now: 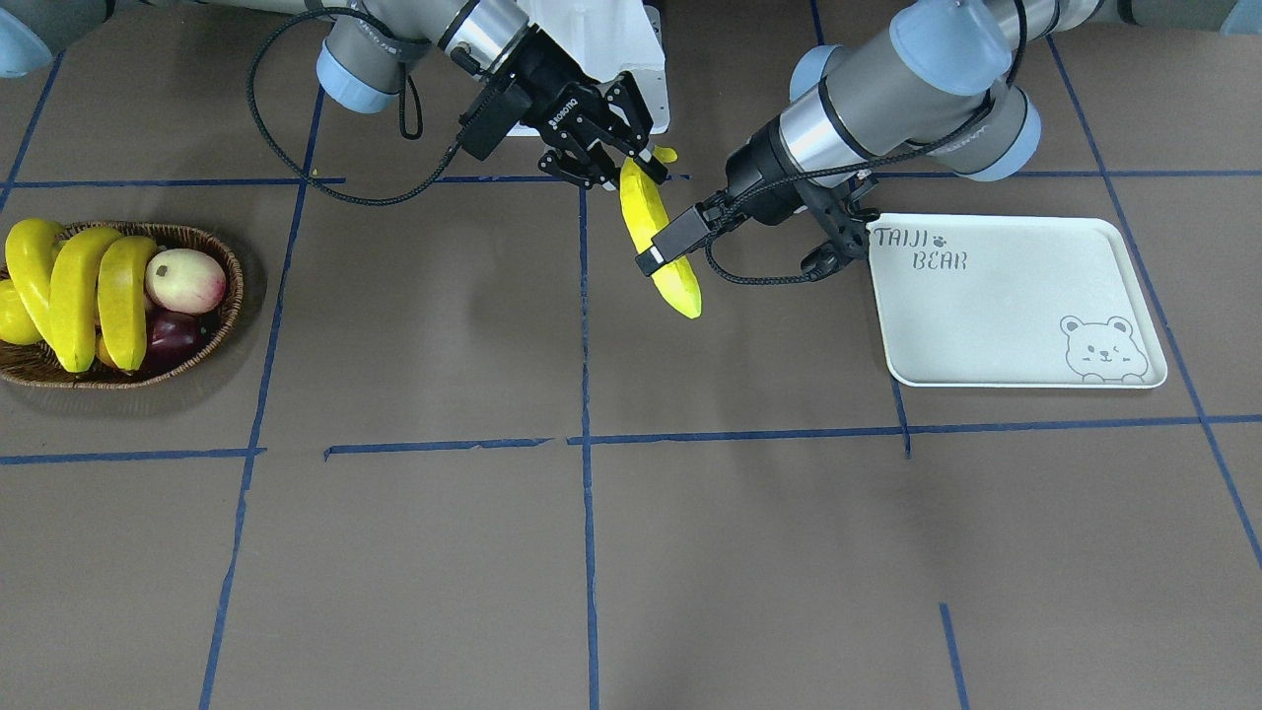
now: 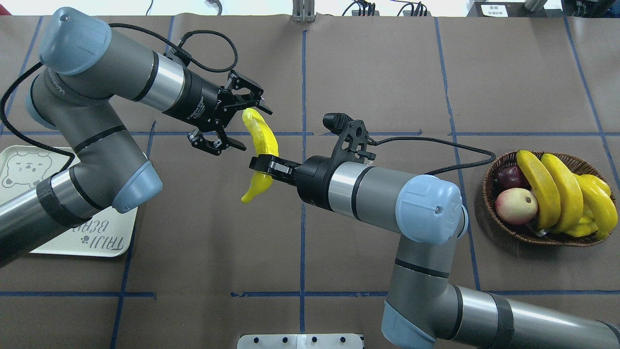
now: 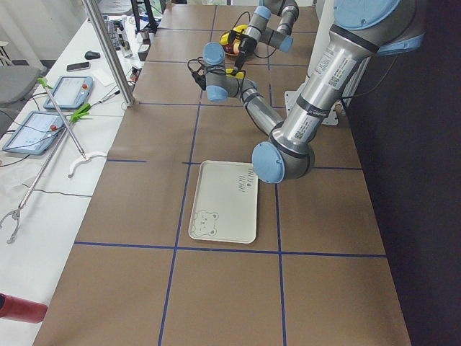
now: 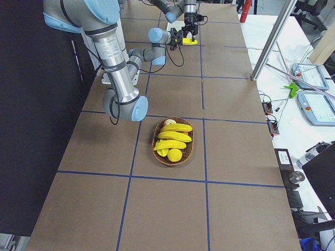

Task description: Transfer all bananas from basket to plate

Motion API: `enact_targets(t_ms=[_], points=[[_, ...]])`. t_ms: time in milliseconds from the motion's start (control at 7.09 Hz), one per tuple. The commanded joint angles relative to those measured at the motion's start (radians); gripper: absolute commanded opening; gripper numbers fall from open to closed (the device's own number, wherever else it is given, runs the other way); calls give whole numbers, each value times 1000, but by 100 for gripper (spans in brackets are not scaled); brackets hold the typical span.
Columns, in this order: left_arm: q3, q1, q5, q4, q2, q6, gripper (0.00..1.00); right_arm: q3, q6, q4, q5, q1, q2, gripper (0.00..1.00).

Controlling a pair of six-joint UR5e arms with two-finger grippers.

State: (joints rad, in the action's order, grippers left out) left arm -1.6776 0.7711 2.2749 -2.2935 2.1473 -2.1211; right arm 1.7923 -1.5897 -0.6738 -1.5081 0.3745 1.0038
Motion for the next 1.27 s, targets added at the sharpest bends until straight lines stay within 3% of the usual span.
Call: enact_targets(t_ms=[0,282,423,705,846,987,1128], points=[[3,-9,0,-4,0,0,72,1,19,0,2,-2,-1,6],[3,-10,0,-6,0,0,61,1,63,-1,5,-8,1,6],[1,-10,0,-6,0,-2,46,1,65,0,3,-9,1,8],[-4,-9,0,-4,0,-8,5,-1,88,0,-4,-11,3,17],[-2,-7,0,-3,-3,-8,0,-2,100,2,-4,-15,1,33],[-2,-7,0,-3,-6,-8,0,1,90,-3,-3,-19,-2,99],[-2,-7,0,-3,-7,-8,0,2,89,2,-9,-17,-1,100]])
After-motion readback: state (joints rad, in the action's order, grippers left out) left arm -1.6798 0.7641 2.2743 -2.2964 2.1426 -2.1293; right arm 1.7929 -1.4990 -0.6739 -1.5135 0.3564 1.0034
